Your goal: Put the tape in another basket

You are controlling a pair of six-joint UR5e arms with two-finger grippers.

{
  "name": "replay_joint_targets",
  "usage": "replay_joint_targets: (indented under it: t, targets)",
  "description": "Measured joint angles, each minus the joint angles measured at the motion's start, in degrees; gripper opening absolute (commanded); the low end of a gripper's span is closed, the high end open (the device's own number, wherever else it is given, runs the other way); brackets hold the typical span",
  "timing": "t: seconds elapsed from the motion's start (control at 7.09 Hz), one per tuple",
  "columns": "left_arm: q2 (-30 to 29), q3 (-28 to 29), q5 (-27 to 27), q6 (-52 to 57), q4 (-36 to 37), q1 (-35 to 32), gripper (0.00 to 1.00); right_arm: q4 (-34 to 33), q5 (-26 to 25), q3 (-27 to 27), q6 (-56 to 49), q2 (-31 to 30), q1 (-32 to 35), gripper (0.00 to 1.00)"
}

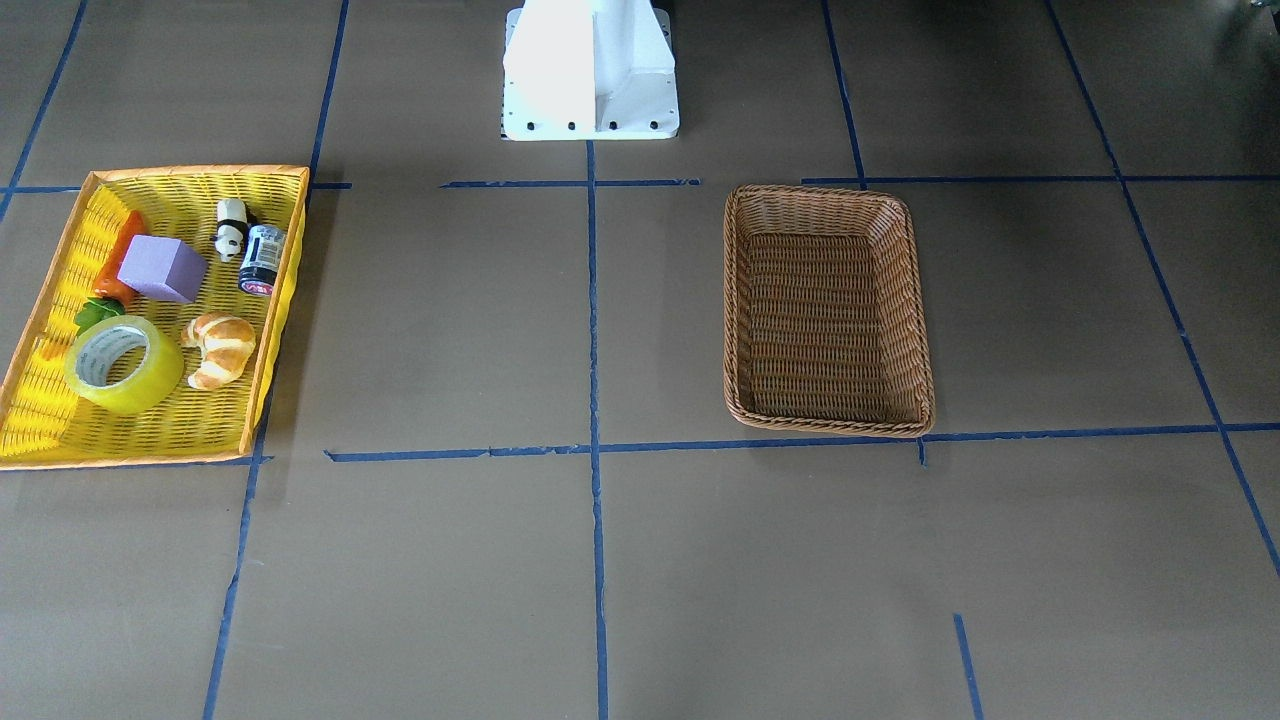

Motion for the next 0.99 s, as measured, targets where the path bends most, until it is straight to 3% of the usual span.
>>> replay_joint_targets:
  t: [0.99]
  targets:
    - [-0.3,-0.2,0.0,0.0,0.0,0.3,1.0,0.1,0.0,0.1,0.8,0.4,0.0,1.0]
